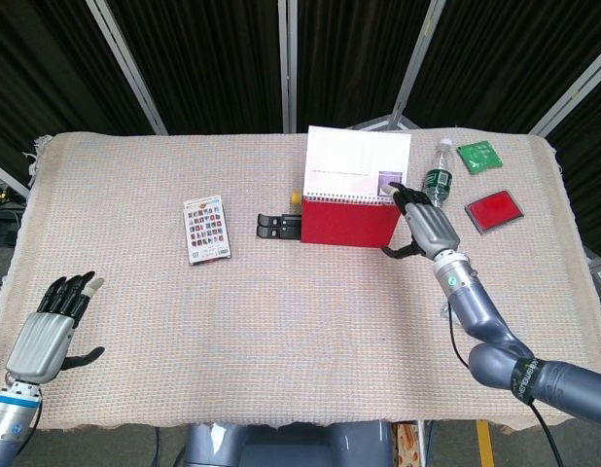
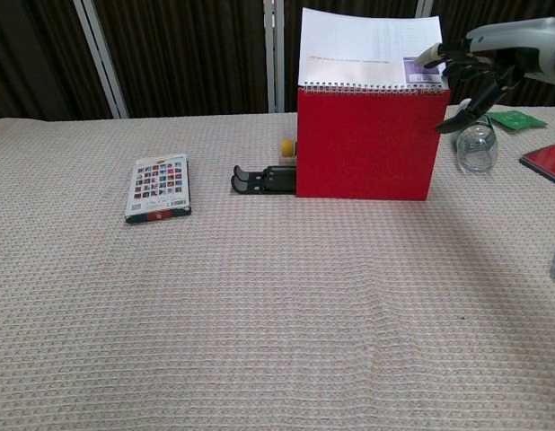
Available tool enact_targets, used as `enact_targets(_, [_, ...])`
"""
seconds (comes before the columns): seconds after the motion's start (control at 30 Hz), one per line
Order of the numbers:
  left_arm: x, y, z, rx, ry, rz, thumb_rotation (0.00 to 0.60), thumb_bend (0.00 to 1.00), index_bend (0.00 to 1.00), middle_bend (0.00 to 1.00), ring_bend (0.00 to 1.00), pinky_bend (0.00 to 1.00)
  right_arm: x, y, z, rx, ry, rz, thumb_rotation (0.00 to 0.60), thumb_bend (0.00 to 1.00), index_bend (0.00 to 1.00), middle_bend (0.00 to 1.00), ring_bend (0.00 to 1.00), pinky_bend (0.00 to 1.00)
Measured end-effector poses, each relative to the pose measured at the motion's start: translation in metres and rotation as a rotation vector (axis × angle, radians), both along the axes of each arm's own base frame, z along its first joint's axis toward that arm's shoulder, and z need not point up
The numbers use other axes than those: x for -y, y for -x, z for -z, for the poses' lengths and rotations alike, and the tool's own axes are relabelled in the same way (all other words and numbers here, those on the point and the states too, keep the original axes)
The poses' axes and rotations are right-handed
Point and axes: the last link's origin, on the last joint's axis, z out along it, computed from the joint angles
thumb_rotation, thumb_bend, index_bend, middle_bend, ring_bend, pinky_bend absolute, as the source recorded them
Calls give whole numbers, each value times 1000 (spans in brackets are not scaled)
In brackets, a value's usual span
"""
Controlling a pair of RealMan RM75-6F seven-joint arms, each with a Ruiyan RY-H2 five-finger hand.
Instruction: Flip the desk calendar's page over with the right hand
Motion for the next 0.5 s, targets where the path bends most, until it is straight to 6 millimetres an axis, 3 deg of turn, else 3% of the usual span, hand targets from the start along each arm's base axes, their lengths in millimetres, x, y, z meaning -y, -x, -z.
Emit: enact_targets(0.5, [6, -4, -5, 19, -6, 23, 600, 122, 0, 0, 0, 0, -13, 3, -1, -4, -43, 20, 600, 150, 0, 0, 0, 0])
